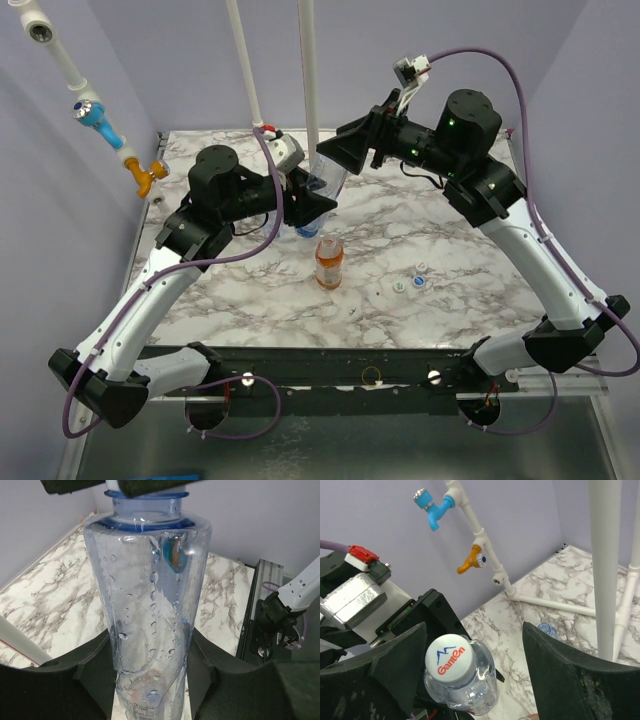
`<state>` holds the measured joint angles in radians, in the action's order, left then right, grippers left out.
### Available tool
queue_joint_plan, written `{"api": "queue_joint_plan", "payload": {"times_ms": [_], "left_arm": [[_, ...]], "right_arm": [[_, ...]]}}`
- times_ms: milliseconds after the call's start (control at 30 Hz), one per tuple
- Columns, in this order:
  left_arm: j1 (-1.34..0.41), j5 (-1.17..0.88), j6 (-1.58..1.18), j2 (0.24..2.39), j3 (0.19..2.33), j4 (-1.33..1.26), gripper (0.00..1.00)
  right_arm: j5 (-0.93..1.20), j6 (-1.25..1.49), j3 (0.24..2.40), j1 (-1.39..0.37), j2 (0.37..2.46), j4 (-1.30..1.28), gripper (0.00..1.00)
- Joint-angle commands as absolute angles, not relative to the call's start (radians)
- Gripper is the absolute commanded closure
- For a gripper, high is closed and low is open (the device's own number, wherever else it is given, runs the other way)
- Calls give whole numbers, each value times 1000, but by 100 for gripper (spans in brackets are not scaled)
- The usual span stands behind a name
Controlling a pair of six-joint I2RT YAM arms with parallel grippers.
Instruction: Unscrew the bottle caps
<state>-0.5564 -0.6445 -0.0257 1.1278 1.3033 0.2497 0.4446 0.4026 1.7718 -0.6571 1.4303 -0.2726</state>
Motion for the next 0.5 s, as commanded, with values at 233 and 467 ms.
{"api": "queue_joint_plan", "payload": {"times_ms": [233, 467], "left_arm": [[-554, -630, -18, 1128, 1275, 235, 100], [-553, -642, -34, 1124, 1276, 227, 100]], "right_arm": [[428, 429, 1712, -664, 1385, -190, 63], [433, 432, 1682, -664, 1387, -188, 42]]}}
